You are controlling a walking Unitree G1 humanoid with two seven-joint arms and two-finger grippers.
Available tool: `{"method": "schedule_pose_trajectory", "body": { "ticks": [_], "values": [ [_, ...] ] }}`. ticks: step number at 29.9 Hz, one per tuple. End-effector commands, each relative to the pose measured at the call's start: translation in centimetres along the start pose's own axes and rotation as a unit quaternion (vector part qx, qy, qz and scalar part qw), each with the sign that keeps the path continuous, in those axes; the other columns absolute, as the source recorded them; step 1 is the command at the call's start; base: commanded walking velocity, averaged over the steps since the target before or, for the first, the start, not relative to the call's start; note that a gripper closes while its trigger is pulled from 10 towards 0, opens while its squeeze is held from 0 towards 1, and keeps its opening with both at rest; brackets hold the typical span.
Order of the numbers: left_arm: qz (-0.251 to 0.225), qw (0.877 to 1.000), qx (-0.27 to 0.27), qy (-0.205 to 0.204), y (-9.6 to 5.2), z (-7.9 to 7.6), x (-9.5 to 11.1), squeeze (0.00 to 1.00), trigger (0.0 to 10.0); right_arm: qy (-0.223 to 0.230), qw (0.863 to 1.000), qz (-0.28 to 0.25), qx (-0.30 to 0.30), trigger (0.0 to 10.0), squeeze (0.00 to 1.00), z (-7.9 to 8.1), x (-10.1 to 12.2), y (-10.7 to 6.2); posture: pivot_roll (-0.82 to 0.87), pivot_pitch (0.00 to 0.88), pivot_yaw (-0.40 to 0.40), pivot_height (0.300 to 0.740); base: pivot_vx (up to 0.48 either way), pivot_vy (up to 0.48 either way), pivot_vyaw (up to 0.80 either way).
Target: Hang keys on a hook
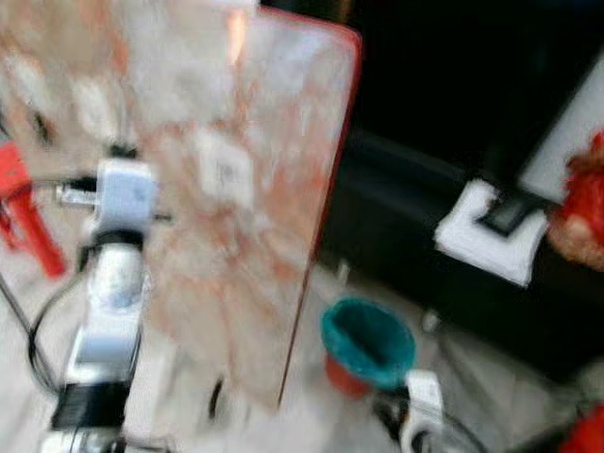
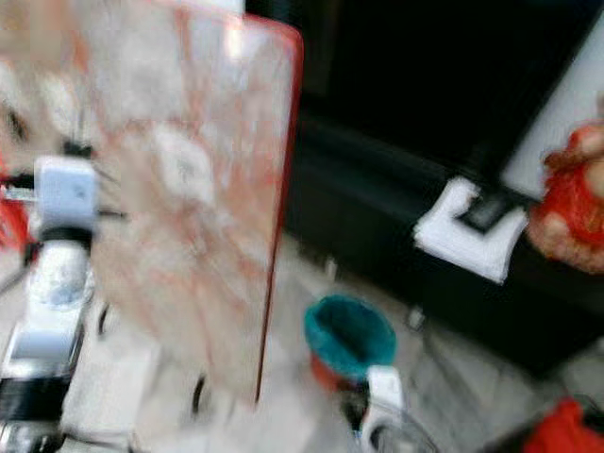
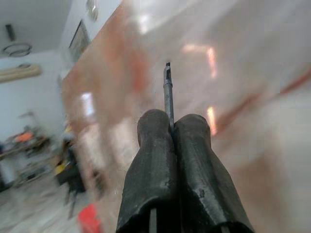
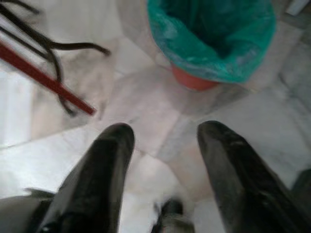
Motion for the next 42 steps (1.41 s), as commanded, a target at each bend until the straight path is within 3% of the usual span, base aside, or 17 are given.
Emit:
{"method": "schedule_pose_trajectory", "body": {
  "ticks": [1,15,24,28,42],
  "values": [
    [-0.025,1.000,-0.003,-0.013,0.0,-0.6,1.4,0.00,10.0,0.005,1.000,0.007,-0.024,10.0,0.00,-1.9,-0.6,-0.6,0.14,0.000,-0.095,0.740,0.000,0.000,0.00],
    [-0.027,1.000,0.002,-0.011,-0.3,-0.5,1.5,0.00,10.0,0.005,1.000,0.011,-0.025,10.0,0.00,-1.9,-0.9,-0.6,0.14,0.000,-0.095,0.740,0.000,0.000,0.00],
    [-0.037,0.999,-0.006,-0.005,-1.4,-1.1,1.5,0.00,10.0,0.004,1.000,0.014,-0.024,10.0,0.00,-1.8,-1.1,-0.6,0.14,0.000,-0.093,0.740,0.000,0.000,0.00],
    [-0.048,0.998,-0.011,0.030,-2.1,-1.3,1.1,0.00,10.0,0.004,1.000,0.015,-0.024,10.0,0.00,-1.8,-1.3,-0.6,0.14,0.000,-0.093,0.740,0.000,0.000,0.00],
    [-0.032,0.999,-0.025,0.036,-2.7,-2.4,-0.3,0.00,10.0,0.003,1.000,0.016,-0.026,10.0,0.00,-1.9,-1.4,-0.6,0.14,0.000,-0.093,0.740,0.000,0.000,0.00]
  ]
}}
Point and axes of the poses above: a point about 5 cm out from each wrist's last joint towards the gripper, its own y axis pointing out of the wrist towards the gripper, its own x axis along the axis of the wrist's last joint, z = x × y, the point moved 6 cm from there along y, pointing out of the wrist towards the gripper, and after that the axes turned 11 degrees about y, right-handed, at the moved point
